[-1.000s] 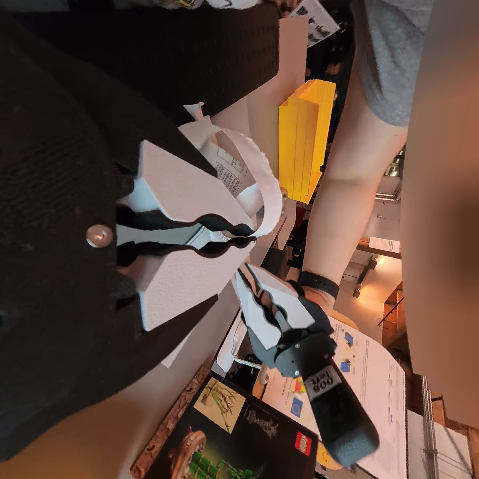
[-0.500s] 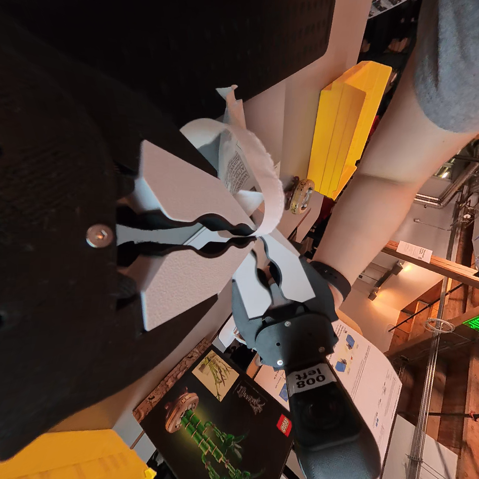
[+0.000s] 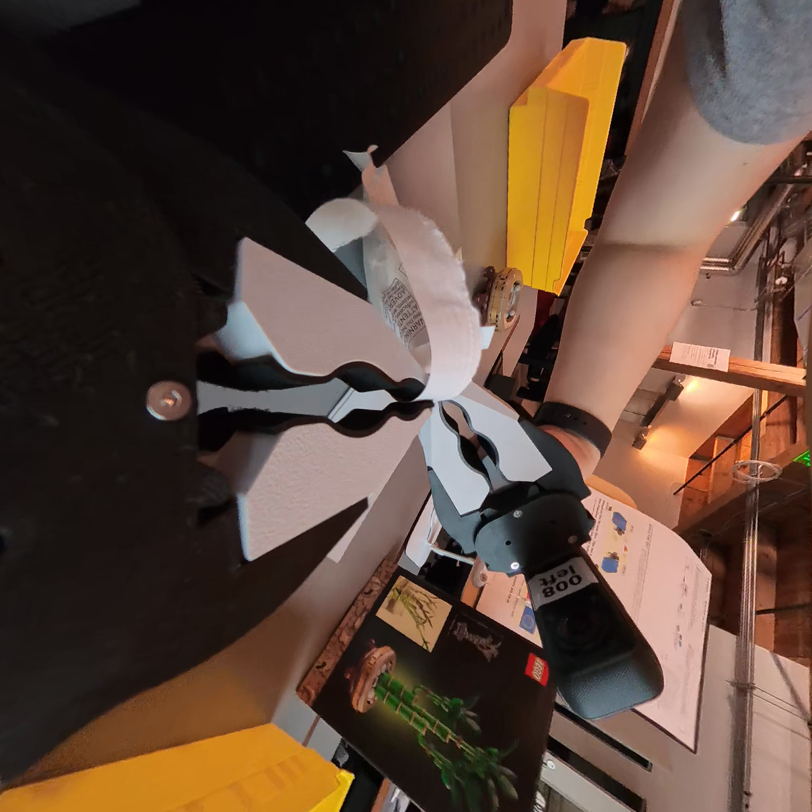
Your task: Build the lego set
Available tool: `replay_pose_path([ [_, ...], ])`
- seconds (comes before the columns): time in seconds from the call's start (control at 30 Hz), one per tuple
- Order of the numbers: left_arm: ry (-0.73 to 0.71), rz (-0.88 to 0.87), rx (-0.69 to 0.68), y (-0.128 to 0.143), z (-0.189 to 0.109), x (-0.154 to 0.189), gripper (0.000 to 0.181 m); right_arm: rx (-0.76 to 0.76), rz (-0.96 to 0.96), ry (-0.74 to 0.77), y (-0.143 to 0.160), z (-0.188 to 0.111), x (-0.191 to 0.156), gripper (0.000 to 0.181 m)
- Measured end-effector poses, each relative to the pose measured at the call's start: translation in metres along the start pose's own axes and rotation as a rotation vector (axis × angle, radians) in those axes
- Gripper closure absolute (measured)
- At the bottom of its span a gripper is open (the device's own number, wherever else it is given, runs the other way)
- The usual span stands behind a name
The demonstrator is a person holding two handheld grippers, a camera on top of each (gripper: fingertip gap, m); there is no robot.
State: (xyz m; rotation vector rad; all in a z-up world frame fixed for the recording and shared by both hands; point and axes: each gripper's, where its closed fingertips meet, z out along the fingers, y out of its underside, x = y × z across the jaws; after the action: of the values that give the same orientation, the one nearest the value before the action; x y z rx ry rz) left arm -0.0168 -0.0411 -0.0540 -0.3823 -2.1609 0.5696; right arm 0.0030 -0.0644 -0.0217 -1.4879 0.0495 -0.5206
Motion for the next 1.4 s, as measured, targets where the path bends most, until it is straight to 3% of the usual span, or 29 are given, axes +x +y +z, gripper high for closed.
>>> replay_pose_path([
  [0.4,-0.007,-0.043,-0.023,0.014,-0.003,-0.008,0.181,-0.02,0.062,0.081,0.003,-0.013,0.016,0.181],
  [0.77,-0.022,-0.014,0.022,0.002,-0.014,-0.015,0.181,0.039,0.138,0.155,-0.007,-0.032,0.024,0.181],
  [0.8,-0.016,-0.019,-0.005,0.007,-0.015,-0.014,0.181,0.059,0.156,0.186,-0.009,-0.036,0.03,0.181],
  [0.87,-0.11,-0.052,-0.263,0.054,-0.014,-0.029,0.181,0.233,0.214,0.352,-0.032,-0.07,0.064,0.181],
  [0.9,-0.098,-0.099,-0.329,0.071,-0.01,-0.03,0.181,0.255,0.267,0.377,-0.034,-0.082,0.079,0.181],
  [1.0,-0.039,-0.139,-0.326,0.075,0.007,-0.029,0.181,0.115,0.331,0.336,-0.004,-0.074,0.084,0.181],
  [1.1,-0.027,-0.072,-0.202,0.047,0.006,-0.03,0.181,0.007,0.34,0.325,0.013,-0.066,0.089,0.181],
  [1.23,-0.056,-0.013,-0.153,0.036,-0.001,-0.026,0.181,-0.148,0.445,0.349,0.04,-0.071,0.106,0.181],
  [1.33,-0.091,0.017,-0.146,0.035,-0.002,-0.021,0.181,-0.176,0.512,0.365,0.032,-0.075,0.125,0.181],
  [1.4,-0.115,0.02,-0.148,0.035,-0.004,-0.018,0.181,-0.245,0.464,0.456,0.014,-0.08,0.166,0.181],
])
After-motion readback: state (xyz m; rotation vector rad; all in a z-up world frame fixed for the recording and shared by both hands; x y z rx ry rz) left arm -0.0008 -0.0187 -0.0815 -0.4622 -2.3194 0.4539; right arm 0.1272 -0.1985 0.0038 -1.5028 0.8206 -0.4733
